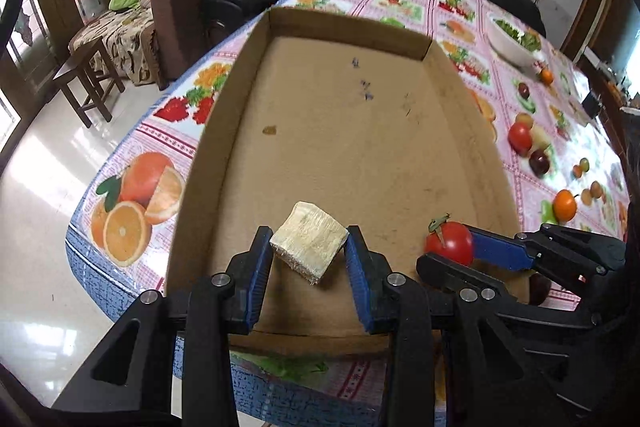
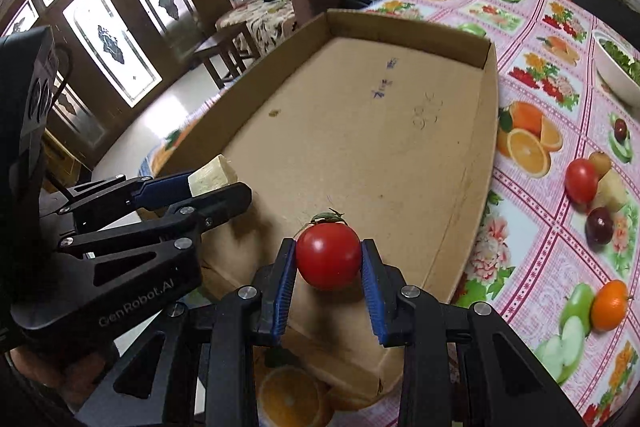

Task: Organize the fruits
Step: 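Open left tool dropping the cube while right tool releases the tomato into box, then move both tools back from the box toward the fruits on the table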

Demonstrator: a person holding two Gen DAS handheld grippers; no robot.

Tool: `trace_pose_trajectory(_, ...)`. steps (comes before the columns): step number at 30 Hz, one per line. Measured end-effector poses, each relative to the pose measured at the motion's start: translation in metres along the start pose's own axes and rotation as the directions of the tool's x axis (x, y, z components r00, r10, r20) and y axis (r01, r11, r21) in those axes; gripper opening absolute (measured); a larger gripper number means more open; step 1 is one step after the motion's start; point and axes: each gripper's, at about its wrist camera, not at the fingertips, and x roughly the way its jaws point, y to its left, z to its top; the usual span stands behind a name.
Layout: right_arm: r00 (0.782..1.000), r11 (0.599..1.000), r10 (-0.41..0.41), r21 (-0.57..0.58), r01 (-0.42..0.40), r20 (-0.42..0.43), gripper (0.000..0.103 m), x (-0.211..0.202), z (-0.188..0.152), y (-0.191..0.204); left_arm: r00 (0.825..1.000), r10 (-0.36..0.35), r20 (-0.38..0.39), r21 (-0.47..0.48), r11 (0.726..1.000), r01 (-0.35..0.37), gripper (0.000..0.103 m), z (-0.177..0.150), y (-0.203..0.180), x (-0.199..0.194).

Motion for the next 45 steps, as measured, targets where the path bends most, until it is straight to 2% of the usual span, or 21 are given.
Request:
trace_pose_trajectory(2,1.000,1.000,-0.005,0.003,0.005,-0.016,0.033,0.005,-0.001,0.000,1.000,0.006,-0.026,-0.002,1.000,-0.006,0.034,-0.001,0.001,0.006)
trace_pose_trajectory(7,1.000,1.000,-0.014,-0.021,0.014,-0.019,0.034,0.006,-0.002,0.001,0.999,0.013,-0.034,-0.008,1.000,-0.013,0.036,-0.001,0.001,0.005)
trace_pose_trajectory(9,1.000,1.000,-0.011,-0.026,0.010,-0.014,0.040,0.004,-0.003,0.000,1.000,-0.003,-0.028,-0.025,1.000,0.002,0.037,0.001,0.004,0.001)
trace_pose_trajectory(10,1.000,1.000,-0.011,-0.026,0.010,-0.010,0.043,0.002,-0.002,0.000,1.000,-0.009,-0.022,-0.033,0.999,0.009,0.042,0.001,0.006,-0.002)
trace_pose_trajectory(12,1.000,1.000,-0.016,-0.026,0.016,0.008,0.058,-0.003,-0.002,-0.002,1.000,-0.024,-0.002,-0.051,0.998,0.023,0.048,0.002,0.008,-0.008)
trace_pose_trajectory(13,1.000,0.999,-0.019,-0.028,0.020,0.019,0.062,-0.008,-0.003,-0.002,1.000,-0.030,0.008,-0.059,0.998,0.030,0.048,0.002,0.010,-0.012)
trace_pose_trajectory(22,0.995,0.999,0.007,0.034,-0.011,0.104,0.062,-0.050,-0.021,-0.020,0.996,-0.070,0.054,-0.075,0.994,0.074,0.048,-0.002,0.000,-0.035)
trace_pose_trajectory(29,0.981,0.986,-0.072,0.159,0.044,0.180,0.063,-0.090,-0.044,-0.062,0.991,-0.120,0.058,-0.007,0.993,0.120,0.048,-0.005,-0.031,-0.046)
trace_pose_trajectory(37,0.951,0.934,-0.212,0.332,0.130,0.225,0.063,-0.140,-0.086,-0.128,0.974,-0.217,0.059,0.093,0.973,0.211,0.048,-0.013,-0.079,-0.061)
trace_pose_trajectory(45,0.933,0.866,-0.297,0.469,0.173,0.202,0.063,-0.163,-0.137,-0.177,0.951,-0.311,-0.007,0.176,0.935,0.307,0.047,-0.031,-0.129,-0.066)
